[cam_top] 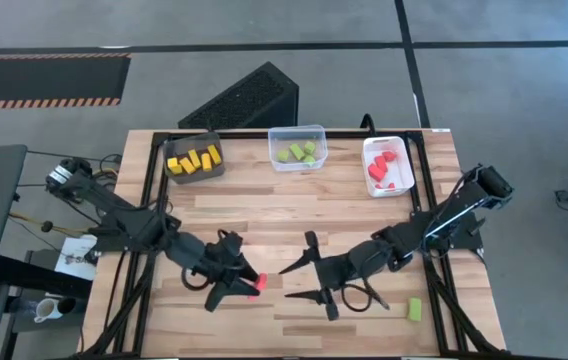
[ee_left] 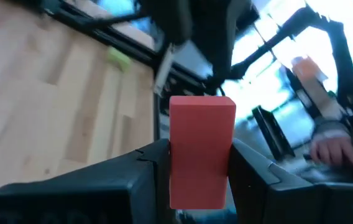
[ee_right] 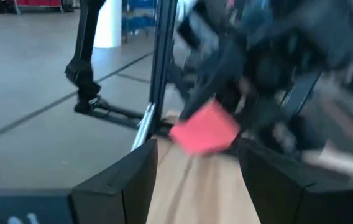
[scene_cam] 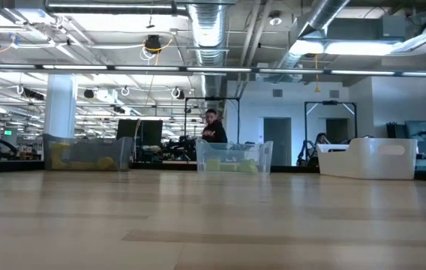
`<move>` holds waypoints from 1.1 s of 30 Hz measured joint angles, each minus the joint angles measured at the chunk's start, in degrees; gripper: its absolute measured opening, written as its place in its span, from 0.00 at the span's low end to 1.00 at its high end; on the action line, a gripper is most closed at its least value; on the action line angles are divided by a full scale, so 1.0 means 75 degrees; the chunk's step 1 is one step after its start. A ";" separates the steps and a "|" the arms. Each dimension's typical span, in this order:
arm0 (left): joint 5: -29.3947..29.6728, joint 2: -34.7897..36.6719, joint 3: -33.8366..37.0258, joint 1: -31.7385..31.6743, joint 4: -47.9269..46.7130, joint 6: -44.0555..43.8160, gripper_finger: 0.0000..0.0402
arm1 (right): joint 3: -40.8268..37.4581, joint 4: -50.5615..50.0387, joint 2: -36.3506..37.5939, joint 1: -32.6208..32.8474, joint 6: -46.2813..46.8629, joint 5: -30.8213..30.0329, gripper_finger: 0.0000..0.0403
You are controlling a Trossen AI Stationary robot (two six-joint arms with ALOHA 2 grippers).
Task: Sort & place blocks by color
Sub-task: Put the orange block into the white bin
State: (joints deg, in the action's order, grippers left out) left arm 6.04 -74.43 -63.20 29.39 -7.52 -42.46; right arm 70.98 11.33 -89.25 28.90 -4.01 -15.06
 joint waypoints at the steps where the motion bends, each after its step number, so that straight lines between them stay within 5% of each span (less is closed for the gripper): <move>1: -0.0351 0.0000 0.0000 -0.0120 -0.0063 0.0091 0.24 | 0.0000 0.0184 0.0000 -0.0002 -0.0367 0.0000 0.61; 10: -0.3795 -0.0009 0.1155 -0.1610 0.1874 -0.0210 0.24 | 0.0044 0.0181 -0.0006 -0.0189 -0.0898 0.0051 0.61; 16: -0.4334 -0.0085 0.1215 -0.2172 0.2032 -0.0307 0.25 | 0.0047 -0.0118 -0.0006 -0.0510 -0.0895 0.0325 0.61; 23: -0.4351 -0.0093 0.1215 -0.2580 0.1933 -0.0323 0.25 | 0.0047 -0.0641 -0.0009 -0.1440 -0.0559 0.1864 0.61; 33: -0.4550 -0.0094 0.1215 -0.2905 0.1946 -0.0680 0.25 | 0.0047 -0.0769 -0.0009 -0.1996 -0.1797 0.3047 0.60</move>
State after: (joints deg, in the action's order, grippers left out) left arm -28.09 -75.14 -54.08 7.60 7.08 -47.56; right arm 71.33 5.56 -89.32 13.92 -17.49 7.80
